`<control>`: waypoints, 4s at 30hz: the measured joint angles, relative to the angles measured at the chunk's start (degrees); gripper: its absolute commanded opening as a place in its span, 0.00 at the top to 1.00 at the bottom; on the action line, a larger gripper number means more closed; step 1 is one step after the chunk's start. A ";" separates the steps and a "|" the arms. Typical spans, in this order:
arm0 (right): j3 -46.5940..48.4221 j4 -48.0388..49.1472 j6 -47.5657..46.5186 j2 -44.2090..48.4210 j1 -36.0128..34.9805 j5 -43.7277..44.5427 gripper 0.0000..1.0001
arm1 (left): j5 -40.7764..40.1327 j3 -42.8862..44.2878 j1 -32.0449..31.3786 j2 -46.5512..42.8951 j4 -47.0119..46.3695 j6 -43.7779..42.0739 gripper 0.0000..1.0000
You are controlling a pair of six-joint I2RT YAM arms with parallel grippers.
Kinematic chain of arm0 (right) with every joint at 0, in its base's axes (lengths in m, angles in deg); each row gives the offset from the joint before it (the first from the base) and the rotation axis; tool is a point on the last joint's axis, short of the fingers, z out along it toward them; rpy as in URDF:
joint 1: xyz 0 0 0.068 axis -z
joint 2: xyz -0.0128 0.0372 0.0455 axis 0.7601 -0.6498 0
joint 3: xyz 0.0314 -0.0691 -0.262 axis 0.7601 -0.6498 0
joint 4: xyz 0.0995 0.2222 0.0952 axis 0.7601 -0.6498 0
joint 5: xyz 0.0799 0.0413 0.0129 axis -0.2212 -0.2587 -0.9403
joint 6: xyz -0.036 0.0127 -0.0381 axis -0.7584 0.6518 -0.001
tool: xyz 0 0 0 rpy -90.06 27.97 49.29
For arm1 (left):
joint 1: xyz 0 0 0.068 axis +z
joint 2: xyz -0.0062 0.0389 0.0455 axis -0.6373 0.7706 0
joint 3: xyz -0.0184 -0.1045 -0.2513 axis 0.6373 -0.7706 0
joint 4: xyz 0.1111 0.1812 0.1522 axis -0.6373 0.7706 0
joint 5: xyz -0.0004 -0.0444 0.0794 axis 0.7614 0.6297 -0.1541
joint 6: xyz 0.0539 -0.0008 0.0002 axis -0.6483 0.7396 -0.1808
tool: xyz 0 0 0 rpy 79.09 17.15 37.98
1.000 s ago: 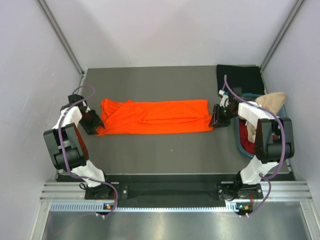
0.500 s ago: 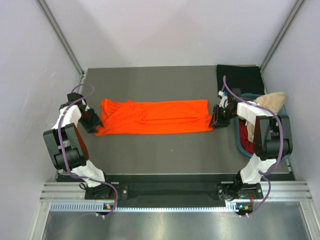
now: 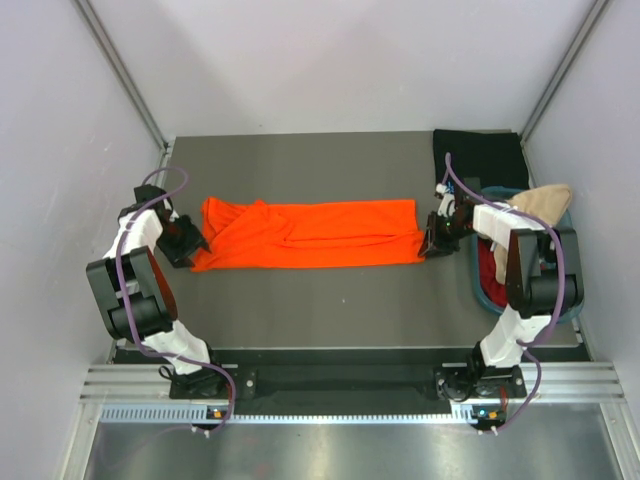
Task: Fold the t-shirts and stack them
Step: Fold the tshirt
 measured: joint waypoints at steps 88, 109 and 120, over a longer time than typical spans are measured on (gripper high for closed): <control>-2.23 -1.84 -0.04 1.64 0.81 0.85 1.00 | -16.68 0.74 -3.21 4.55 -1.53 -2.10 1.00; -2.38 -2.43 0.44 -0.42 1.22 1.51 0.99 | -21.20 -1.66 -3.34 5.27 -1.20 -0.07 1.00; 2.05 -8.81 -0.17 -0.42 1.16 7.63 0.73 | -22.67 -0.52 -3.43 1.03 1.66 1.73 0.38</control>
